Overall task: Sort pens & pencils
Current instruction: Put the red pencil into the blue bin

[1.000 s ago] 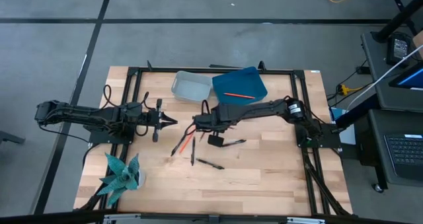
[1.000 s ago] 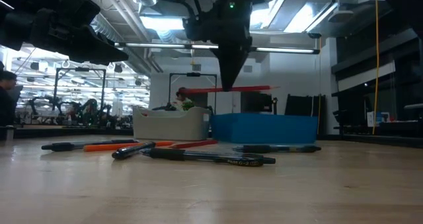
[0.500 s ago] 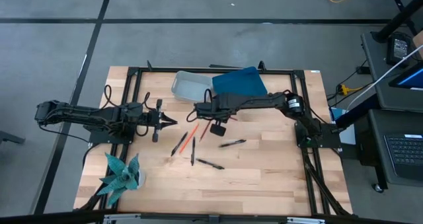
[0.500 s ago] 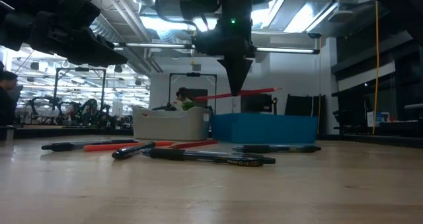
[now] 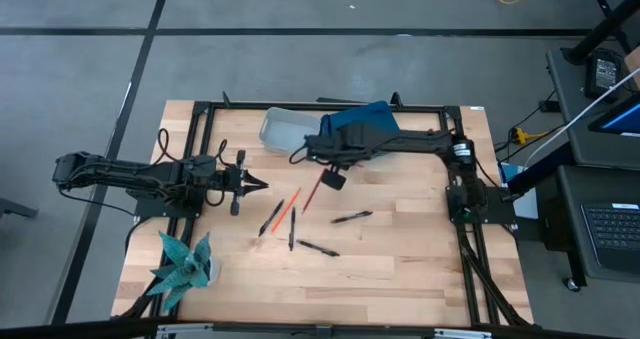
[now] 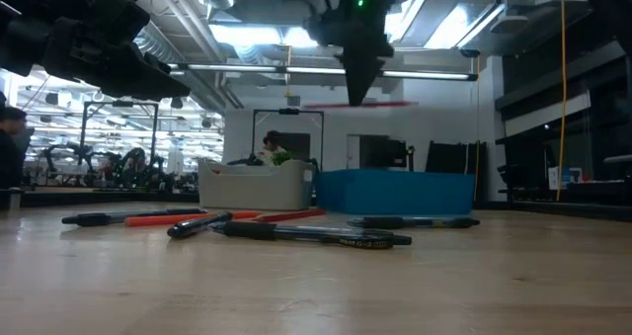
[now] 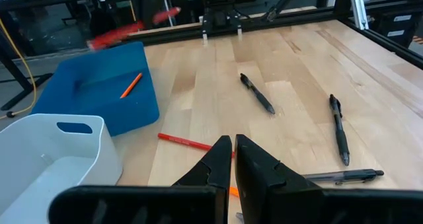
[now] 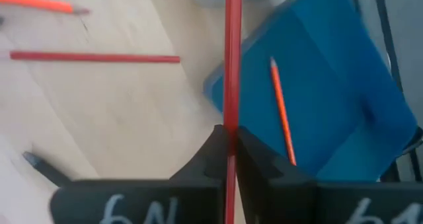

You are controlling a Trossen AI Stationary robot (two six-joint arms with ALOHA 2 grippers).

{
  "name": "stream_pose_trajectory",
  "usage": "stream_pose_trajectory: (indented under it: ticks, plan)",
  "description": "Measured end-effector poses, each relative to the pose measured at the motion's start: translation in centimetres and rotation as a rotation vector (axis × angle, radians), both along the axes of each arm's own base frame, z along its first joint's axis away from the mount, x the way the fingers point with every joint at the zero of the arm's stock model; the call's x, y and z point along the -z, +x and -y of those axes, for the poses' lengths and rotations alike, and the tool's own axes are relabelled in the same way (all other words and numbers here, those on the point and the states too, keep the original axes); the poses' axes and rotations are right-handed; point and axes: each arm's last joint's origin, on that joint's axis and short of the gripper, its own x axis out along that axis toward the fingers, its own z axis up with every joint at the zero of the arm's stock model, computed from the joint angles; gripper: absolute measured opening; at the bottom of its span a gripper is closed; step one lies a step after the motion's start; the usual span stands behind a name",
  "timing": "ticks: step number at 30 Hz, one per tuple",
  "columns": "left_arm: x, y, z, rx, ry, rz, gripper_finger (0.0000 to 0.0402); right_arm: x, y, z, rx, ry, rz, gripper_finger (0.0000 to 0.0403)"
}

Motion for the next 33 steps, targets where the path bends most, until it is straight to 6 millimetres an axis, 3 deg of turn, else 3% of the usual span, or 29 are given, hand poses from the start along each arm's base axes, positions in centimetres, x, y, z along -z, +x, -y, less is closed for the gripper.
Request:
stream_pose_trajectory:
  ticks: [3, 16, 24, 33]
  plan:
    - [0.1, 0.0, 0.0, 0.000, -0.001, -0.007, 0.0014, -1.0, -0.4, 0.4, 0.009, -0.006, 0.035, 0.0017]
    - [0.2, -0.1, 0.0, 0.001, -0.002, -0.022, 0.0014, -1.3, -1.3, 3.9, 0.059, -0.029, 0.019, 0.0005]
    - [0.2, -0.1, 0.0, 0.001, -0.002, -0.022, 0.0014, 1.9, -2.3, 6.4, 0.108, 0.014, -0.065, 0.0005]
    - [0.2, -0.1, 0.0, 0.001, -0.002, -0.022, 0.0014, 5.1, -2.6, 9.0, 0.095, 0.096, -0.017, 0.0005]
